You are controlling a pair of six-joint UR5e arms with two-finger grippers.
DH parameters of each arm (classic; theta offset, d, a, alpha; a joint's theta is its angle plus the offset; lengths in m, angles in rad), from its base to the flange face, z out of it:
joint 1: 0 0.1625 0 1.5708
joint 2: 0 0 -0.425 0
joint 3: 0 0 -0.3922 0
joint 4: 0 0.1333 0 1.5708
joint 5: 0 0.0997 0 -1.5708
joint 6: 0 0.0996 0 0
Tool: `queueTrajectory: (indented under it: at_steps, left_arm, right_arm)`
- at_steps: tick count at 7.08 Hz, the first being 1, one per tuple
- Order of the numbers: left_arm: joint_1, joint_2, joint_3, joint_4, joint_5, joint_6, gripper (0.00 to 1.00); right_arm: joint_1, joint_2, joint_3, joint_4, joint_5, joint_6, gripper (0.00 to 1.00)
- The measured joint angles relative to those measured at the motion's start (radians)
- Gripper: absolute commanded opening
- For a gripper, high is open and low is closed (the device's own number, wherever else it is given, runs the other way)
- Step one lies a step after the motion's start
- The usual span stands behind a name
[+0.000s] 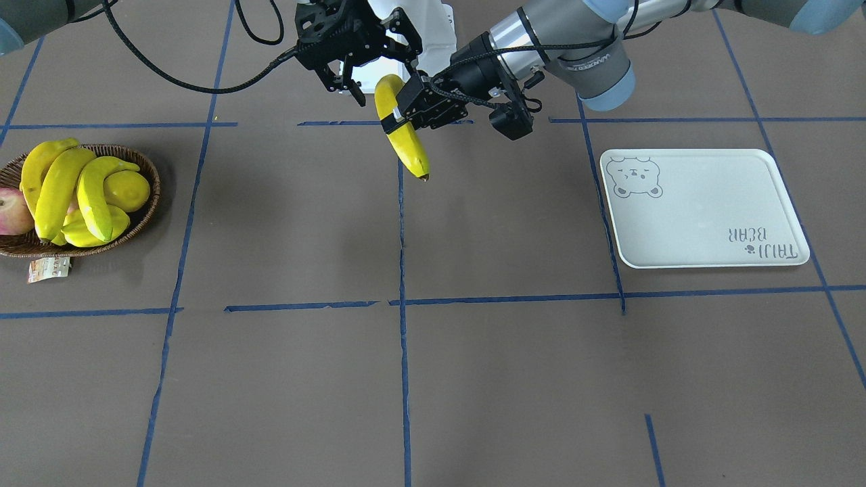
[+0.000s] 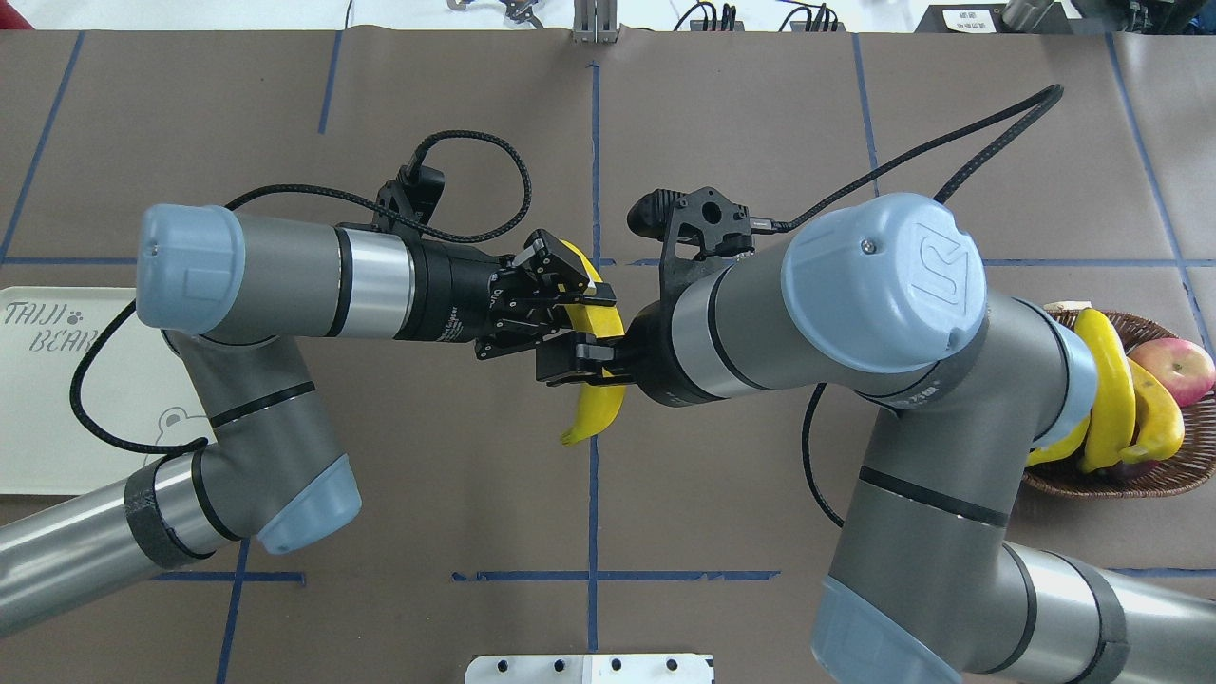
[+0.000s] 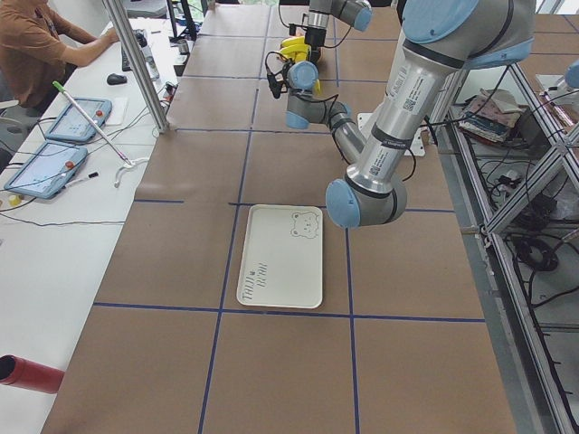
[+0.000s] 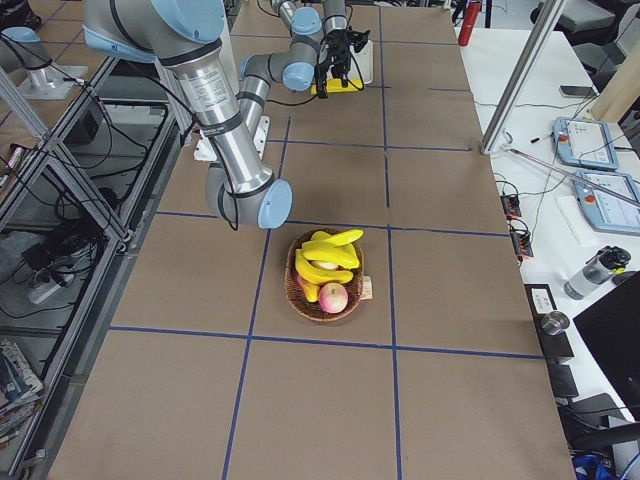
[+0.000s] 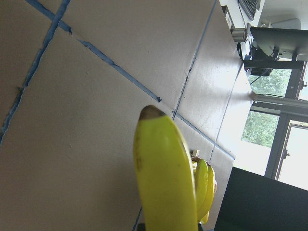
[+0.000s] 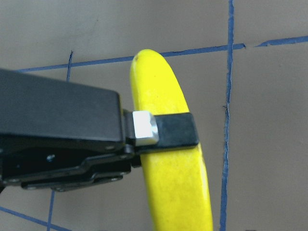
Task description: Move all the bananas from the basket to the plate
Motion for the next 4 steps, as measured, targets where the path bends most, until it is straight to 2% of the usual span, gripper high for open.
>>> queueTrajectory:
  at_steps: [2, 4]
  left_arm:
    - [-0.024, 0.007, 0.021, 0.054, 0.002, 0.006, 0.00]
    - [-0.086, 0.050, 0.011, 0.272, -0.005, 0.146, 0.00]
  right_arm:
    - [0.006, -0.019, 0.050, -0.005, 0.006, 0.000, 1.00]
    - [0.035, -0.065, 0.093, -0.013, 0.006, 0.000, 1.00]
